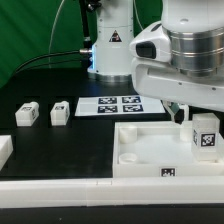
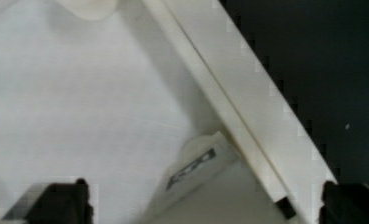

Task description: Assemble one leg

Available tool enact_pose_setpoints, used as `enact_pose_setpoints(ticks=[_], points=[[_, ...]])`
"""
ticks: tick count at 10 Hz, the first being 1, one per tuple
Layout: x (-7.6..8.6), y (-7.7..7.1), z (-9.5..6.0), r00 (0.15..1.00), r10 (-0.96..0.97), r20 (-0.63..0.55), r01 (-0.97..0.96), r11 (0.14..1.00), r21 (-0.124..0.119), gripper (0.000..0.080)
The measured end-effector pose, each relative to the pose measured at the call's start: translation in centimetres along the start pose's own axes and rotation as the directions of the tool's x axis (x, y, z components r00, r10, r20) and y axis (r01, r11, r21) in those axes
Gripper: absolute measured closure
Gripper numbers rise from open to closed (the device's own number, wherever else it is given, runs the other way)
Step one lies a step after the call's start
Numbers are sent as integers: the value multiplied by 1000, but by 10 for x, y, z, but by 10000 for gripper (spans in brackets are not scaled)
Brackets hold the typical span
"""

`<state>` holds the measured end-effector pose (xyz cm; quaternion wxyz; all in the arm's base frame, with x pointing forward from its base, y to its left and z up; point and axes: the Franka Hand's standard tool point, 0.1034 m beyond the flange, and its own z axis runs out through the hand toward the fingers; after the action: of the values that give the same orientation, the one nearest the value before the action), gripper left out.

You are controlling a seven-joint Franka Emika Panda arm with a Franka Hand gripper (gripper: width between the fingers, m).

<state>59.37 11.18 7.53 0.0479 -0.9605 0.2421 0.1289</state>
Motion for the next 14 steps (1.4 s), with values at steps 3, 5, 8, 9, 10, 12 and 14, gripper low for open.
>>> enact_pose_setpoints(ticks=[3,5,8,9,10,12,14], points=[[2,3,0,958,-288,0,288,957,-9,151],[2,3,0,932,-363,1,363,932,-8,151],[0,3,5,923,-385,5,385,922,-27,151],[-1,2,5,922,-387,5,387,922,-27,173],[0,3,5,923,-385,5,385,922,-27,173],[0,3,5,923,-385,5,385,923,-27,514],[0,3,5,923,-385,5,385,923,-26,508]])
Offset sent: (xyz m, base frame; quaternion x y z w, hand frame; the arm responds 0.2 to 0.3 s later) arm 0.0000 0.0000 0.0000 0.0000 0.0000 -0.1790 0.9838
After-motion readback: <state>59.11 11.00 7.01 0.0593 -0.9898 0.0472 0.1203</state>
